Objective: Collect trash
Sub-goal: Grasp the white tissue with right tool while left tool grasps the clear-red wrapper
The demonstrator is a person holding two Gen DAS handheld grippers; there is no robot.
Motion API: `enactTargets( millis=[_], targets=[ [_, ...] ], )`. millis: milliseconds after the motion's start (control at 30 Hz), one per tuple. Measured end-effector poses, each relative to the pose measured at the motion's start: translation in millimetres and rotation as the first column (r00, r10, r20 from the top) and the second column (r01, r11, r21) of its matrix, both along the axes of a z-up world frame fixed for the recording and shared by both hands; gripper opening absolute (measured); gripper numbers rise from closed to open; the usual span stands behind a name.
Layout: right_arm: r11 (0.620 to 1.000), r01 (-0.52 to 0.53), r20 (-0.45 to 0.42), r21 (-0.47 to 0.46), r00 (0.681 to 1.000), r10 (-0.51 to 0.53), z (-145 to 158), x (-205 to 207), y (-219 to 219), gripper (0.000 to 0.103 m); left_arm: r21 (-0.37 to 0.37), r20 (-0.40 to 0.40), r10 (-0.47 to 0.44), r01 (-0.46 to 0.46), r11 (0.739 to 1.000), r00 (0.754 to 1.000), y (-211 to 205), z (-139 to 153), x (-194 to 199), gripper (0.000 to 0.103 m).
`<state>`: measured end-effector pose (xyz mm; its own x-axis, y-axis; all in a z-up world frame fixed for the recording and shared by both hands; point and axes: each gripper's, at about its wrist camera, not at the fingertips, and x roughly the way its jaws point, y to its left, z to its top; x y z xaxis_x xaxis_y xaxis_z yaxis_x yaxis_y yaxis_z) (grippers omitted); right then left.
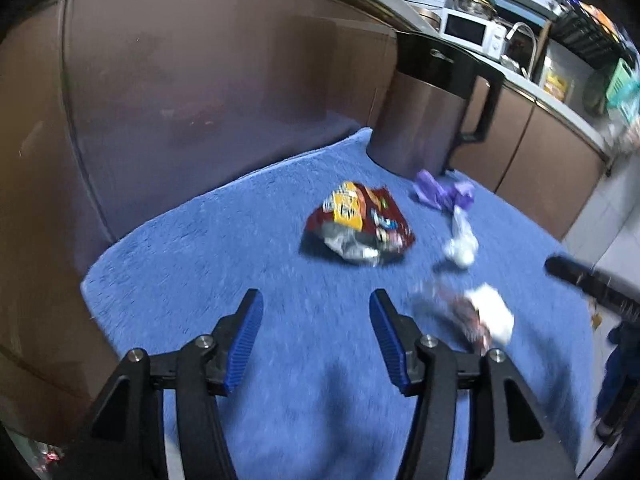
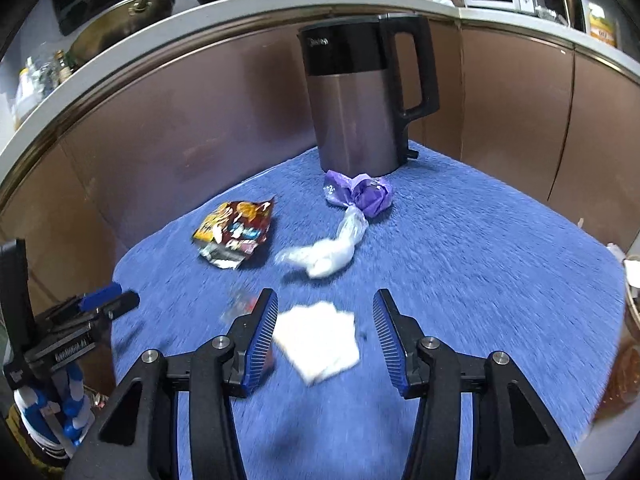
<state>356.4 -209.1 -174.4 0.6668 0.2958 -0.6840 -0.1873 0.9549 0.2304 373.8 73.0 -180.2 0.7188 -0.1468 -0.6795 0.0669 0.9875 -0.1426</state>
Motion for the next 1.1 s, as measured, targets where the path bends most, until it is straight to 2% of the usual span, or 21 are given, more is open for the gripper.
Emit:
enactTargets(
  millis=[167,267,400,433,467,500,533,567,633,767,900,967,1100],
  targets=[
    [1.000,-0.030,-0.043,0.010,0.999,0.030,-28.4,22.5,1.3,0.051,-0.083,-0.060,-0.085,0.080,0.993,0.995,-19.9,-14.9,10.2,0.054],
    [0.999,-0.046,-0.093,0.020,0.995,0.047,-52.7,25.2,-0.2,0.052,-0.121,-0.113,-0.169,0.155,0.980,0.979,-45.1,-28.4,10.0,0.054],
    [0.997,-0.073,-0.139,0.017,0.987,0.075,-74.3,23.1,0.0,0.052,-0.159,-0.145,-0.223,0.200,0.967,0.964,-72.2,-38.1,12.3,0.054],
    [0.997,-0.079,-0.125,0.007,0.989,0.079,-74.0,19.9,0.8,0.050,-0.173,-0.147,-0.235,0.209,0.962,0.961,-77.3,-39.1,14.2,0.054],
    [0.996,-0.094,-0.123,0.002,0.988,0.094,-73.7,18.3,2.6,0.046,-0.185,-0.153,-0.245,0.216,0.959,0.957,-82.9,-40.0,16.1,0.054],
    [0.994,-0.113,-0.120,-0.001,0.986,0.112,-73.2,16.6,5.3,0.031,-0.190,-0.157,-0.246,0.215,0.958,0.956,-87.0,-40.3,18.8,0.054],
    [0.991,-0.133,-0.119,-0.006,0.984,0.131,-73.3,15.1,8.4,0.025,-0.193,-0.163,-0.243,0.211,0.958,0.956,-90.7,-41.2,21.6,0.054],
    [0.990,-0.140,-0.117,-0.015,0.984,0.138,-73.4,13.7,10.8,0.024,-0.201,-0.172,-0.239,0.203,0.958,0.956,-93.5,-43.5,24.6,0.054],
    [0.988,-0.153,-0.111,-0.017,0.982,0.150,-74.5,10.0,12.0,0.014,-0.215,-0.187,-0.234,0.193,0.957,0.954,-95.0,-47.0,29.5,0.054],
    [0.989,-0.150,-0.098,-0.003,0.984,0.149,-72.1,3.2,5.9,0.009,-0.226,-0.190,-0.233,0.189,0.956,0.954,-97.4,-49.6,33.3,0.052],
    [0.993,-0.114,-0.085,0.020,0.990,0.115,-68.8,-5.8,-9.8,0.008,-0.242,-0.192,-0.244,0.195,0.950,0.950,-95.8,-51.1,33.6,0.036],
    [0.995,-0.091,-0.080,0.028,0.992,0.093,-66.1,-12.4,-19.5,0.008,-0.283,-0.197,-0.268,0.207,0.936,0.943,-96.1,-52.6,33.6,0.018],
    [0.998,-0.044,-0.069,0.046,0.997,0.047,-58.3,-28.0,-37.4,0.008,-0.330,-0.190,-0.273,0.200,0.922,0.943,-94.0,-51.7,28.7,0.011]
  ],
)
